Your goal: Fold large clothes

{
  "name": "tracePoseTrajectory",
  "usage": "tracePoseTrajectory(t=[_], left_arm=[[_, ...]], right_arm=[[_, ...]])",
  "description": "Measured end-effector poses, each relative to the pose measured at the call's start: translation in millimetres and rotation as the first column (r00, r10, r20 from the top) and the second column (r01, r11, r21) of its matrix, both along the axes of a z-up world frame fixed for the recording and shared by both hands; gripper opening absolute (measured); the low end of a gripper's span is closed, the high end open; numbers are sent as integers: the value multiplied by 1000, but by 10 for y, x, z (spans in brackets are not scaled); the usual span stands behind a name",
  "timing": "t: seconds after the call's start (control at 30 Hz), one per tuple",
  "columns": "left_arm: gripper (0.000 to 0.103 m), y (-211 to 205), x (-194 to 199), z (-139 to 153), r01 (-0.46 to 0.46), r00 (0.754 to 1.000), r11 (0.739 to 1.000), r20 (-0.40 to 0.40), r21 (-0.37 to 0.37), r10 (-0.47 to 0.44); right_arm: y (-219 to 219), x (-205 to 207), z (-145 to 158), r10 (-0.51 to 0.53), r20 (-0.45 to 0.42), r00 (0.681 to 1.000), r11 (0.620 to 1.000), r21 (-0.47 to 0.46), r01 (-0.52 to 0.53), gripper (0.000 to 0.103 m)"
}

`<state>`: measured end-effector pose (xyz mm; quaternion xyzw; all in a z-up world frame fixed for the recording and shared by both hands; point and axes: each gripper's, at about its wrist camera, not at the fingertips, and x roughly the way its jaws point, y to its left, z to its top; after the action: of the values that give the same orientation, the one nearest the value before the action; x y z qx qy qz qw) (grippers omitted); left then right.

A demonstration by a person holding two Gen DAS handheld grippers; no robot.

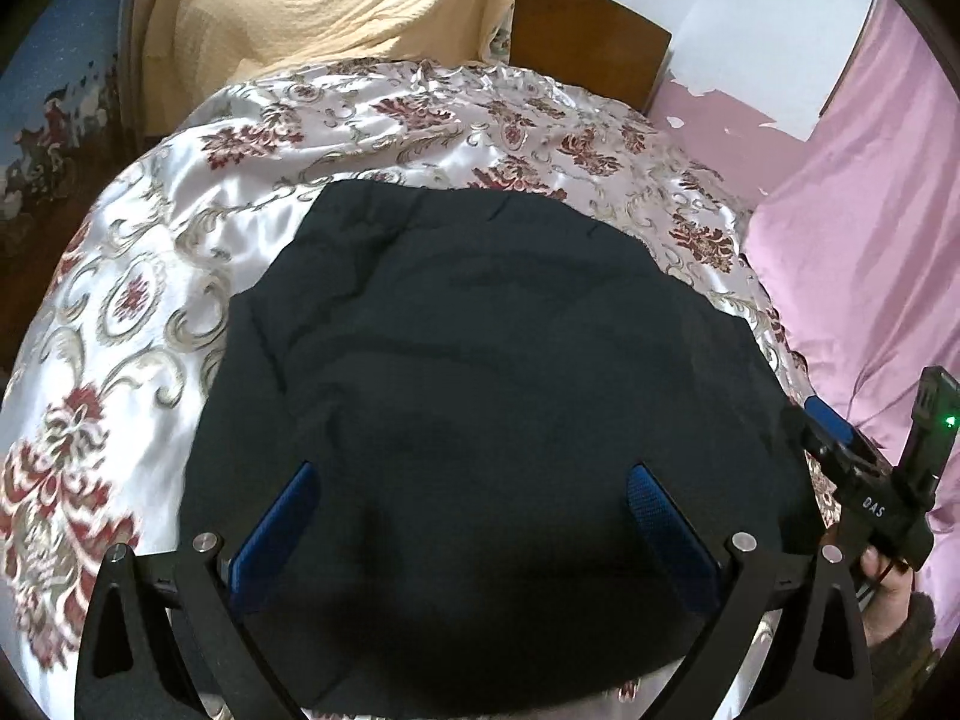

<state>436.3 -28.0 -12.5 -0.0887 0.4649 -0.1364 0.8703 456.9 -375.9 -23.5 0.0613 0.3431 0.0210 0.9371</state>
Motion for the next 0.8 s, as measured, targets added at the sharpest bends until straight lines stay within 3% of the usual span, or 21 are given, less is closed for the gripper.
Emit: tracePoseTrajectory(t=[0.2,0.27,0.47,0.67,0.8], left_arm=[[103,488,-244,-154,-42,999,999,-15,2,42],[103,656,-298,-237,-59,998,998,-16,16,59],[103,1058,-344,-472,-110,992,993,-68,-41,107],[103,1012,-259,-541,-18,998,999,-64,-36,15],[103,954,-125,-624,61,995,995,-78,-73,-67]], right_arm=[[-143,-430,-11,67,-55,996,996,-48,-70,102],[-261,-551,-28,66,-73,995,996,-56,-71,102],[-598,-840,-212,22,-139,990,994,-101,-37,102],[-744,-1014,-362,10,-134,991,999,-41,-15,102],[-858,-955,-502,15,-149,989,1000,13,-13,102]])
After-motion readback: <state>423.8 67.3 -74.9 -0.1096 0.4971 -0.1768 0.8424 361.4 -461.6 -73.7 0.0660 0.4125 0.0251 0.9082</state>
